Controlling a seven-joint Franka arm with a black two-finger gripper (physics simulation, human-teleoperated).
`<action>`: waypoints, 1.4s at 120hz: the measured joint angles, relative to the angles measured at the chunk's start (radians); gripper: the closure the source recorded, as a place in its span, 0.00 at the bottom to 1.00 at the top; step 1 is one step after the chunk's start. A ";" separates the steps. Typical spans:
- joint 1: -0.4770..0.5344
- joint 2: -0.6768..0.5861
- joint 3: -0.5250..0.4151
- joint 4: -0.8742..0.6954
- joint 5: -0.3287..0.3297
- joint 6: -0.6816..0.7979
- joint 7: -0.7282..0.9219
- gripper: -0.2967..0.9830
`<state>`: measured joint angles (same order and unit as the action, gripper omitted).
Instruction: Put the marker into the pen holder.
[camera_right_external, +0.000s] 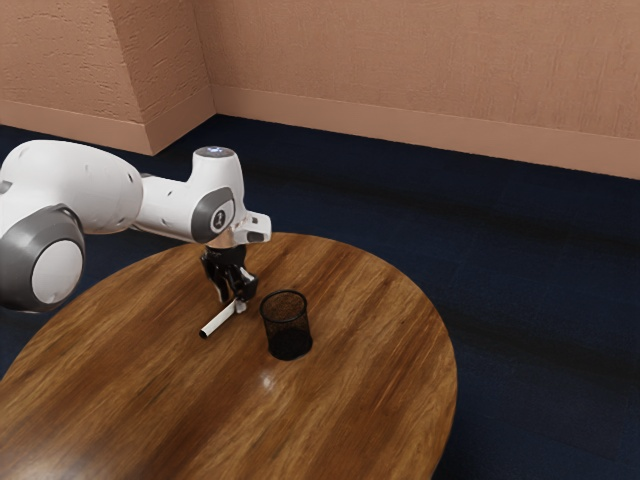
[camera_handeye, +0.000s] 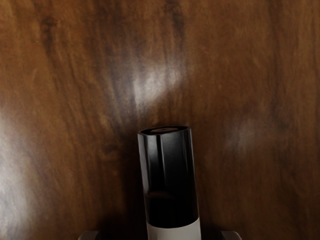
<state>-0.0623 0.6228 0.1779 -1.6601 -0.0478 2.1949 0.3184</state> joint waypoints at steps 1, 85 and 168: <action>0.000 0.000 0.000 0.000 0.000 0.000 0.000 0.58; 0.001 0.002 -0.006 0.000 0.009 0.004 0.017 0.79; -0.005 -0.261 -0.096 -0.076 0.063 0.060 -0.007 0.79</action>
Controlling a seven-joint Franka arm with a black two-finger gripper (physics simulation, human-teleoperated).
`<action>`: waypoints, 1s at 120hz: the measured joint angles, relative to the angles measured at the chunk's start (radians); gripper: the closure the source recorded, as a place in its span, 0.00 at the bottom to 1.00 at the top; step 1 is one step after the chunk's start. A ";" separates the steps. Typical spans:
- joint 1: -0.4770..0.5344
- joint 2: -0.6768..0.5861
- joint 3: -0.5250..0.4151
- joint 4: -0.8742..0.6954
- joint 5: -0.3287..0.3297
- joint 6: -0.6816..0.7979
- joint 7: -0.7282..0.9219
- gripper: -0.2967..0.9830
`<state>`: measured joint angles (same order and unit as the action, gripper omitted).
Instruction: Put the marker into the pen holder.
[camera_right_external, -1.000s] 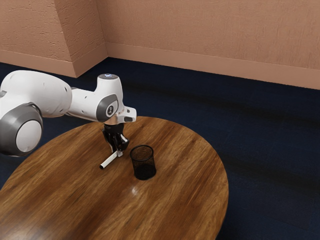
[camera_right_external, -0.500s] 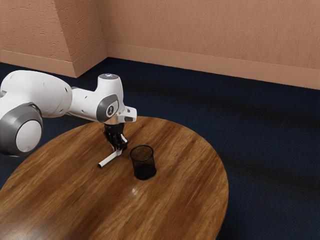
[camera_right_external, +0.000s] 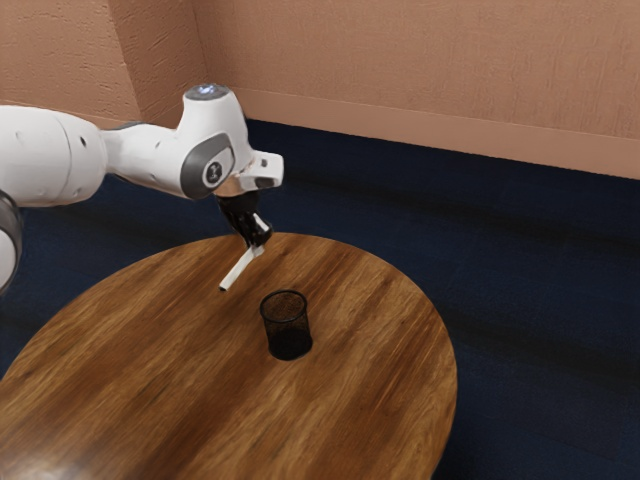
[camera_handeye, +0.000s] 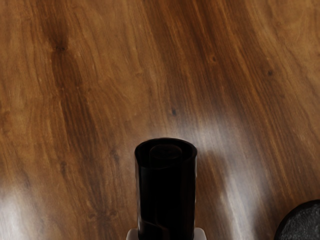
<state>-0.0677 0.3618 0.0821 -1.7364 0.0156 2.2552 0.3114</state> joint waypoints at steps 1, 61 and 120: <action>0.000 -0.007 -0.002 -0.005 0.001 0.005 0.000 0.79; -0.002 -0.206 -0.159 -0.348 -0.004 0.651 0.007 0.79; 0.001 -0.198 -0.172 -0.437 -0.043 0.796 0.033 0.79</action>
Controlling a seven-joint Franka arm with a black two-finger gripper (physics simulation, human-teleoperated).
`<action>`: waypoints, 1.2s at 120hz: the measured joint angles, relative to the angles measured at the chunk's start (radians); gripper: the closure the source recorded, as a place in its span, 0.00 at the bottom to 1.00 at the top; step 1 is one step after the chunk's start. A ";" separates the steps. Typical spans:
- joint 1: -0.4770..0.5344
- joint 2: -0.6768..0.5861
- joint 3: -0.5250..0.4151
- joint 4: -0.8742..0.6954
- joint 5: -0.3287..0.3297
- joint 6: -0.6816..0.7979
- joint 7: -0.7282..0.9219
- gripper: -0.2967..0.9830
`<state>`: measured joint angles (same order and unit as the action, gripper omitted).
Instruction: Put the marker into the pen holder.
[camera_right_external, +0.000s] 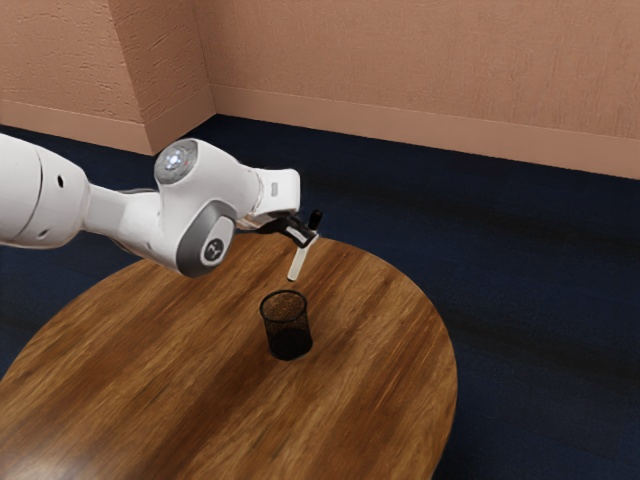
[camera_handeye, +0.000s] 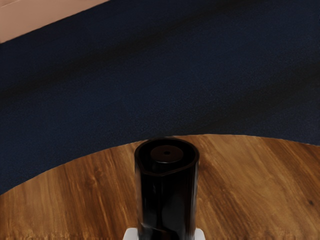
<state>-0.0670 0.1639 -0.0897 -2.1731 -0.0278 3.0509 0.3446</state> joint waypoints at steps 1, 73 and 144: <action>0.000 -0.003 0.000 -0.004 -0.001 0.001 0.000 0.79; 0.001 -0.047 -0.025 -0.127 -0.052 0.047 0.015 0.70; 0.002 0.048 0.136 0.635 -0.019 -0.897 -0.110 0.26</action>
<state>-0.0645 0.2119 0.0463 -1.5382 -0.0468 2.1537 0.2349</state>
